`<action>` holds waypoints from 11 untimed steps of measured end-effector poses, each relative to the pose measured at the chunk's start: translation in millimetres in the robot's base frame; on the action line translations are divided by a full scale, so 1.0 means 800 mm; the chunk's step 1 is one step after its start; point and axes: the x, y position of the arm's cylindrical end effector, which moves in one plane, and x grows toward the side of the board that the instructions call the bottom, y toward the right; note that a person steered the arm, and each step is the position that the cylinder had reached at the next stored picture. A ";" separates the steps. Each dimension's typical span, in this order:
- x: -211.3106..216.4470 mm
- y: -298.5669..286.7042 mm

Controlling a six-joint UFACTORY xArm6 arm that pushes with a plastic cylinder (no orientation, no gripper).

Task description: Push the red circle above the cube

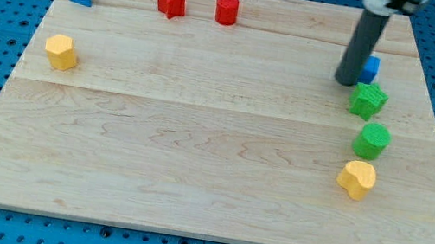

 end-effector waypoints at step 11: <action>-0.144 -0.009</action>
